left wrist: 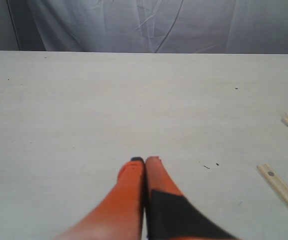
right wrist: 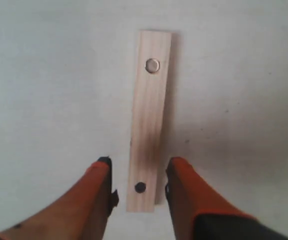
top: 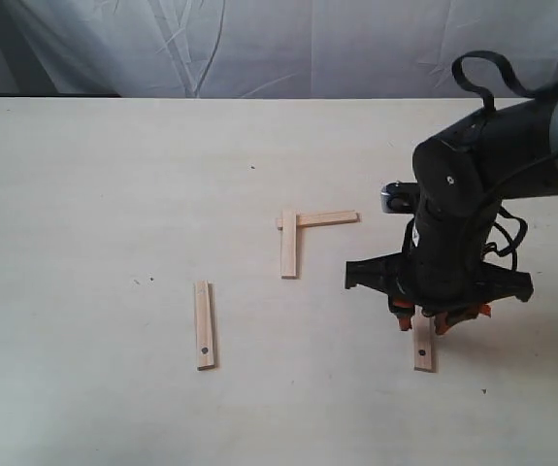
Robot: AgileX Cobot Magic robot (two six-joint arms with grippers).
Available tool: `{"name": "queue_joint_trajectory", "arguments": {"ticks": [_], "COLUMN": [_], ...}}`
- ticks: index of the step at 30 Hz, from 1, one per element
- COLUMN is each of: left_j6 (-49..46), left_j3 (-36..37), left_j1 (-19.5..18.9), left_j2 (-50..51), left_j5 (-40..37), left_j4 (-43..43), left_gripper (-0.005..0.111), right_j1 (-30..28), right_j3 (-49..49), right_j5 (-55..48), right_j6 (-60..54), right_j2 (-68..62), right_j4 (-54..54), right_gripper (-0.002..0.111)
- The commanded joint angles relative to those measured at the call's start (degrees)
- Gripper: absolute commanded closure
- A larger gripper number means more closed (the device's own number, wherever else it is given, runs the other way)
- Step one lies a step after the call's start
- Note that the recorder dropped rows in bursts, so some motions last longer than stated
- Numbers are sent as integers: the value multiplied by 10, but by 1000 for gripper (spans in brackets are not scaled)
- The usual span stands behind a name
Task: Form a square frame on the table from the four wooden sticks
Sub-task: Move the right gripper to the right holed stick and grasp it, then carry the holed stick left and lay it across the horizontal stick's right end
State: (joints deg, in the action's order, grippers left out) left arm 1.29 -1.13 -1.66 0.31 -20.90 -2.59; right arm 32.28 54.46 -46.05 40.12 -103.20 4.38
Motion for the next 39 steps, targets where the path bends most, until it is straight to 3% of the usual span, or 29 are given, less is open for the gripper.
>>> {"name": "queue_joint_trajectory", "arguments": {"ticks": [1,7,19,22,27,33,39], "left_j6": [0,0,0,0,0,0,0], "left_j3": [1,1,1,1,1,1,1], "left_j1": [0,0,0,0,0,0,0], "left_j2": [-3,-3,-3,-3,-3,-3,-3], "left_j5": [3,3,3,3,3,3,3], "left_j4": [4,4,4,4,4,4,4], "left_gripper": [107,107,107,107,107,107,107], "right_j1": [-3,-3,-3,-3,-3,-3,-3], "right_j3": [-16,-17,-39,-39,-39,-22,68], "right_j5": [54,59,98,94,92,84,36], "right_j6": [7,47,48,48,48,48,-25], "right_j2": [6,6,-19,-21,-25,-18,-11], "right_j4": [-9,44,44,44,44,50,39], "right_gripper": [61,59,61,72,108,109,109]}}
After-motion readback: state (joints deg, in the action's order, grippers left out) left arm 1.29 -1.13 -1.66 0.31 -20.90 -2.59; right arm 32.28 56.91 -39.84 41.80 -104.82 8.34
